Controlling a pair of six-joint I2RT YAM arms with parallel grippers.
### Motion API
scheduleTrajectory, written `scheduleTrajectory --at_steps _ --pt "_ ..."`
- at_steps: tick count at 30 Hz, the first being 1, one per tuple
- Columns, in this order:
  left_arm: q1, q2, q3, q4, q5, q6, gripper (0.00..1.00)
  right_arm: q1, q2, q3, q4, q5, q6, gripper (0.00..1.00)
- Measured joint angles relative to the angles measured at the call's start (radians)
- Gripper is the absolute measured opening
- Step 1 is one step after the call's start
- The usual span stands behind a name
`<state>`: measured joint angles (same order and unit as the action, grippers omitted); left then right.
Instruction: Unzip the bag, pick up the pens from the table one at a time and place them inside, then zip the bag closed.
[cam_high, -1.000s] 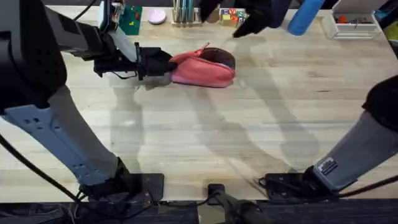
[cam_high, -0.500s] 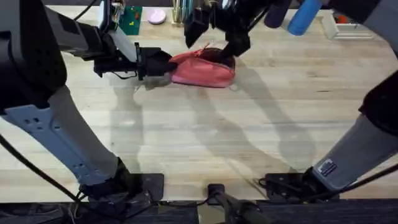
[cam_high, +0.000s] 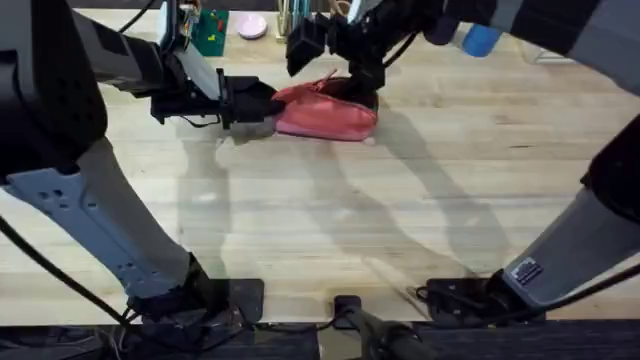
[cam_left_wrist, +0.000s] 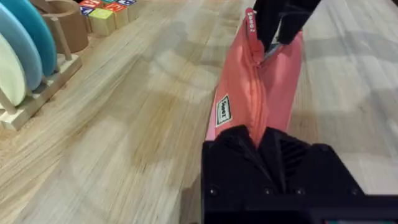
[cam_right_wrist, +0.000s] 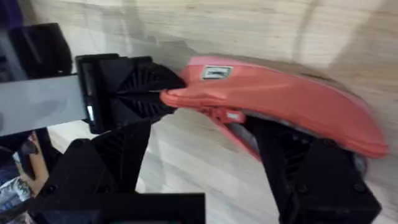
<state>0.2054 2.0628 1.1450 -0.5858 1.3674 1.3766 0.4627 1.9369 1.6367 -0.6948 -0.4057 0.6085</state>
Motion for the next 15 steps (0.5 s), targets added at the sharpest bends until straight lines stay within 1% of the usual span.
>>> scheduleTrajectory --at_steps 5,15 --pt "0.0 0.0 0.0 -0.001 0.0 0.0 0.042 0.019 0.0 -0.001 0.014 0.002 0.015 0.993" --pt "0.0 0.0 0.0 -0.001 0.0 0.0 0.042 0.019 0.0 -0.012 0.078 -0.001 0.046 0.995"
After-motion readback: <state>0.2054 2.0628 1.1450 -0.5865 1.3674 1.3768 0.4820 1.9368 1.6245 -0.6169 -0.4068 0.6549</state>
